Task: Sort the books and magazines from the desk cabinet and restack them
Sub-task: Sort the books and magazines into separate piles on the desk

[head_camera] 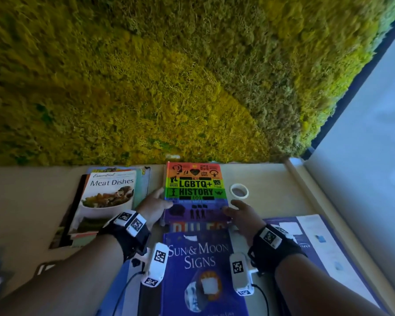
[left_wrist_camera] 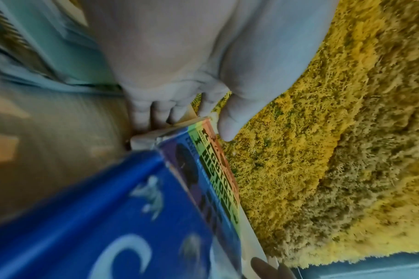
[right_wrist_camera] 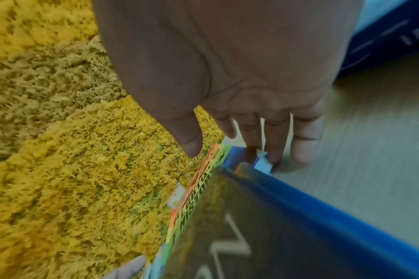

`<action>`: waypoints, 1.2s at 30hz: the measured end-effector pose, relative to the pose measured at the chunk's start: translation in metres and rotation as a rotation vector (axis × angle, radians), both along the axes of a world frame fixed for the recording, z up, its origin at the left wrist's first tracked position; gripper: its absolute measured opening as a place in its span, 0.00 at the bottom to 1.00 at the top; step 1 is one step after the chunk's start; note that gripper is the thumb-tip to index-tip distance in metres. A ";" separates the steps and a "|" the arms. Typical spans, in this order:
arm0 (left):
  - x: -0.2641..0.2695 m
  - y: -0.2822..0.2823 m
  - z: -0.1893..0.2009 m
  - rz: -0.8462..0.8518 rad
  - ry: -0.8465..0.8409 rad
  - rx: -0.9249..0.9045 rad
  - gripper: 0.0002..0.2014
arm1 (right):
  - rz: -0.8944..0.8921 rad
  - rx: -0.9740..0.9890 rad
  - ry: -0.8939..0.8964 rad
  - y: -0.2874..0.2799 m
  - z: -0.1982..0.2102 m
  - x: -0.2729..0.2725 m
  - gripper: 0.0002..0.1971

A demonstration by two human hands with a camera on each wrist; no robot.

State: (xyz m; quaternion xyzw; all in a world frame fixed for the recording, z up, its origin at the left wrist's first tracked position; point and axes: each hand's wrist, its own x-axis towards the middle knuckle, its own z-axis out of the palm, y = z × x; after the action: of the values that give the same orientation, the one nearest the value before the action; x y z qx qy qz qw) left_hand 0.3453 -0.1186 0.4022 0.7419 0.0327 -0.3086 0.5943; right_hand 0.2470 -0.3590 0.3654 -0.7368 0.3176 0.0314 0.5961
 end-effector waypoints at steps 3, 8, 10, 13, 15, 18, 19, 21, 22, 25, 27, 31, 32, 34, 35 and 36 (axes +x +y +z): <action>-0.029 0.006 0.001 0.052 -0.097 0.066 0.35 | -0.013 0.073 -0.012 0.007 -0.003 -0.025 0.18; -0.116 0.032 -0.007 0.122 0.065 -0.116 0.22 | 0.052 0.289 0.001 0.024 -0.003 -0.097 0.11; -0.147 0.038 -0.010 0.143 0.122 -0.133 0.18 | 0.109 0.319 0.008 0.032 0.001 -0.132 0.14; -0.182 0.039 -0.016 0.107 0.132 -0.110 0.15 | 0.217 0.386 -0.063 0.049 0.000 -0.176 0.11; -0.195 0.039 -0.021 0.074 0.111 -0.067 0.16 | 0.281 0.390 -0.136 0.061 -0.006 -0.198 0.12; -0.205 0.038 -0.030 0.091 0.099 -0.008 0.18 | 0.301 0.245 -0.130 0.070 -0.022 -0.213 0.31; -0.209 0.038 -0.031 0.099 0.103 -0.011 0.19 | 0.282 0.247 -0.134 0.070 -0.029 -0.215 0.33; -0.214 0.038 -0.034 0.109 0.088 -0.009 0.20 | 0.229 0.272 -0.163 0.073 -0.031 -0.220 0.34; -0.217 0.038 -0.037 0.117 0.074 -0.006 0.20 | 0.200 0.299 -0.176 0.074 -0.030 -0.223 0.33; -0.229 0.034 -0.035 0.185 0.033 -0.063 0.18 | 0.121 0.413 -0.219 0.076 -0.028 -0.230 0.25; -0.234 0.031 -0.028 0.234 -0.004 -0.133 0.13 | 0.119 0.447 -0.230 0.077 -0.027 -0.232 0.21; -0.222 0.028 -0.015 0.259 -0.051 -0.218 0.13 | 0.109 0.458 -0.241 0.071 -0.013 -0.227 0.23; -0.213 0.027 -0.012 0.270 -0.064 -0.238 0.15 | 0.119 0.452 -0.255 0.068 -0.006 -0.220 0.25; -0.191 0.022 -0.004 0.293 -0.095 -0.266 0.15 | 0.160 0.411 -0.270 0.061 0.013 -0.201 0.28; -0.178 0.018 0.002 0.300 -0.108 -0.273 0.15 | 0.174 0.389 -0.262 0.058 0.024 -0.187 0.27; -0.163 0.014 0.007 0.300 -0.117 -0.278 0.15 | 0.174 0.384 -0.255 0.055 0.031 -0.172 0.26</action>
State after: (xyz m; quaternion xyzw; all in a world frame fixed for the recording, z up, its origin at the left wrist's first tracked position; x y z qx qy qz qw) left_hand 0.1823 -0.1043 0.4088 0.6563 0.0653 -0.1746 0.7311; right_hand 0.0754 -0.3045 0.3967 -0.6326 0.1633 0.0493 0.7555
